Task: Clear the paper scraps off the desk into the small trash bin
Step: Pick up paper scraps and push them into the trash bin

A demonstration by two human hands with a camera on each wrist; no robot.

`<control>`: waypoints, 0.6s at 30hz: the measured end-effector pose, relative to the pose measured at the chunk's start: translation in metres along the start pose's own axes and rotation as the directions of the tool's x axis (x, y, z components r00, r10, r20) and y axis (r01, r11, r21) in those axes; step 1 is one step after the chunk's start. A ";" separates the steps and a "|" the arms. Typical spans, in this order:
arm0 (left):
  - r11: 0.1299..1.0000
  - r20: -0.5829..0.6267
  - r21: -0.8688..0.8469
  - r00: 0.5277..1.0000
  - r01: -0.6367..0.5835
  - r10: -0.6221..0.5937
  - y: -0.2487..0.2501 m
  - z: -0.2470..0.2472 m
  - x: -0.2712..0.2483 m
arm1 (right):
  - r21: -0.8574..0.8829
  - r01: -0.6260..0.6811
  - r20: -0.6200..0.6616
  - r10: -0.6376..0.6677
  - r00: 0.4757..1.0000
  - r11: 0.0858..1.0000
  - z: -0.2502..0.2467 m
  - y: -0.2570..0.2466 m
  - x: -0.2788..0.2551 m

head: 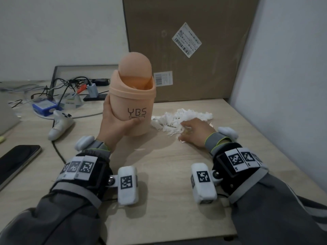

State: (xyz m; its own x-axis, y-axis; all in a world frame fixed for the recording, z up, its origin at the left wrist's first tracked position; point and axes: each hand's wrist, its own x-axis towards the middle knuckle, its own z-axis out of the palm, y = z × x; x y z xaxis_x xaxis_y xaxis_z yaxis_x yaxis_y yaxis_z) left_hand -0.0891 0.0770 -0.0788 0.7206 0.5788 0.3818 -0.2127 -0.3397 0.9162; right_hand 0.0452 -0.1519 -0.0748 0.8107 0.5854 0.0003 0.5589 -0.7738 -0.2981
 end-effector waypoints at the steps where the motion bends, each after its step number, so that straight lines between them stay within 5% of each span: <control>1: 1.000 0.010 0.008 1.000 0.004 -0.004 -0.001 0.002 0.000 | 0.025 0.000 0.006 0.000 1.000 1.000 0.001 0.000 0.000; 12: 0.997 0.041 0.071 0.999 -0.004 0.001 -0.009 0.011 0.000 | 0.127 0.012 -0.212 0.016 0.977 0.992 0.002 0.002 0.002; 18: 0.993 0.074 0.108 0.996 -0.047 0.039 -0.005 0.012 -0.002 | 0.476 0.131 -0.533 0.167 0.830 0.870 -0.007 0.002 -0.002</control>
State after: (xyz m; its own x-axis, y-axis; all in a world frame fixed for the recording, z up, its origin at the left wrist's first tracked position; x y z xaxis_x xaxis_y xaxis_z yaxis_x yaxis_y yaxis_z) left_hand -0.0810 0.0685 -0.0856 0.7588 0.5084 0.4071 -0.1740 -0.4441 0.8789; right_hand 0.0461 -0.1560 -0.0689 0.8586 0.2276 0.4593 0.5092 -0.4814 -0.7134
